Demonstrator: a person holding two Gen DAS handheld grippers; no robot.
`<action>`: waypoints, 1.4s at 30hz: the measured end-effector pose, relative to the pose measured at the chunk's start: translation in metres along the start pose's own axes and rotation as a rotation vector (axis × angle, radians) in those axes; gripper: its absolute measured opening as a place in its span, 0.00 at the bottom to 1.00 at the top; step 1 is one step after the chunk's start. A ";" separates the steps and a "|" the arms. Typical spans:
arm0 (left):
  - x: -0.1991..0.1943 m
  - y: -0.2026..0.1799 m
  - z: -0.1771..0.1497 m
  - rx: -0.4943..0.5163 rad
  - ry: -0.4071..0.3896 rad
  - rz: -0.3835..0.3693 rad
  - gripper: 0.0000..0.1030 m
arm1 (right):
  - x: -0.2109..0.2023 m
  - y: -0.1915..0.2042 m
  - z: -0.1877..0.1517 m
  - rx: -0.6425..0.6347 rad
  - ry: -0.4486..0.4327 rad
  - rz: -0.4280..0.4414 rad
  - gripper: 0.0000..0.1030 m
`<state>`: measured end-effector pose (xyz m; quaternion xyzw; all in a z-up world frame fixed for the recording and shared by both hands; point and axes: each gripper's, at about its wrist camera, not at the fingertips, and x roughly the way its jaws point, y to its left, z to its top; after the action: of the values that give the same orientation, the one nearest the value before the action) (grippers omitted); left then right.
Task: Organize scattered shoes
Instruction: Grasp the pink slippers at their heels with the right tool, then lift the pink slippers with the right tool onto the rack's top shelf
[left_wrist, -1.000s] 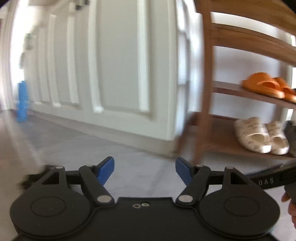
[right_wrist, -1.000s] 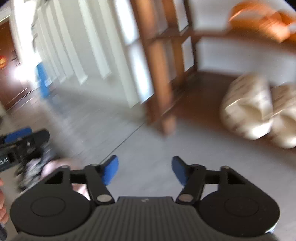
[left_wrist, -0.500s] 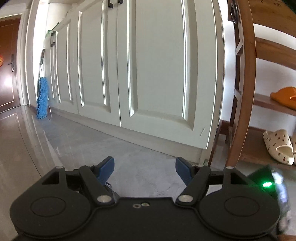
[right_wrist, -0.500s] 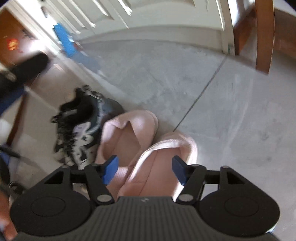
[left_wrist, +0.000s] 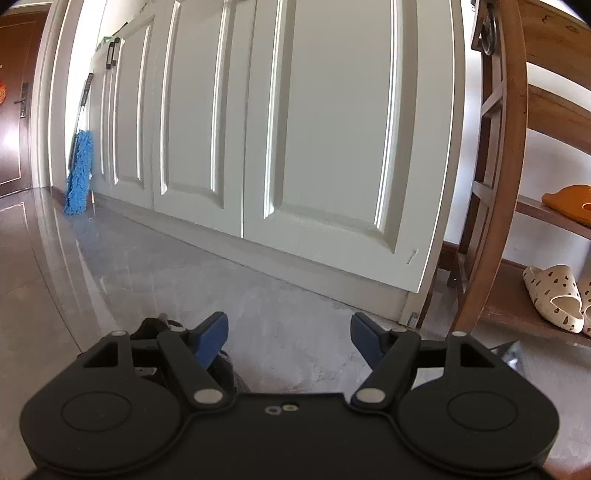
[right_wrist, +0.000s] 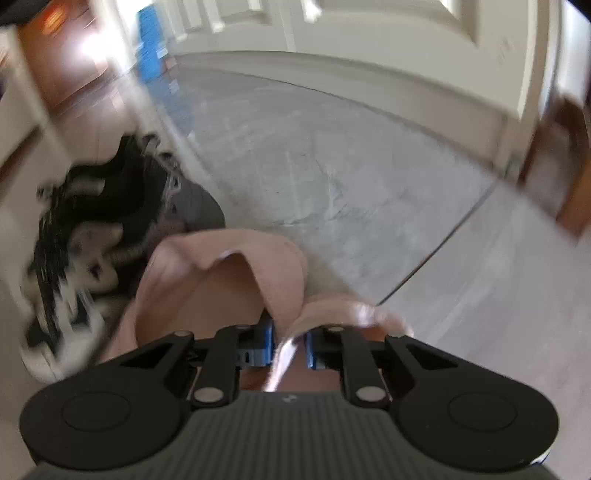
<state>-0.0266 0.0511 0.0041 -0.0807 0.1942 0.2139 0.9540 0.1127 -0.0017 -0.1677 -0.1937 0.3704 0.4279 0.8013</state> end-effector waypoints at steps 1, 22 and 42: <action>0.001 -0.001 0.000 -0.006 0.001 -0.014 0.71 | -0.007 -0.013 -0.006 -0.045 0.018 -0.023 0.17; 0.001 -0.102 -0.033 0.150 0.076 -0.395 0.71 | -0.121 -0.219 -0.114 0.225 0.166 -0.235 0.57; -0.044 -0.135 0.026 0.222 -0.232 -0.433 0.71 | -0.274 -0.160 -0.125 0.061 -0.637 -0.394 0.10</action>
<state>0.0047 -0.0797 0.0549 0.0100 0.0842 -0.0098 0.9963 0.0937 -0.3181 -0.0425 -0.0944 0.0711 0.2932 0.9487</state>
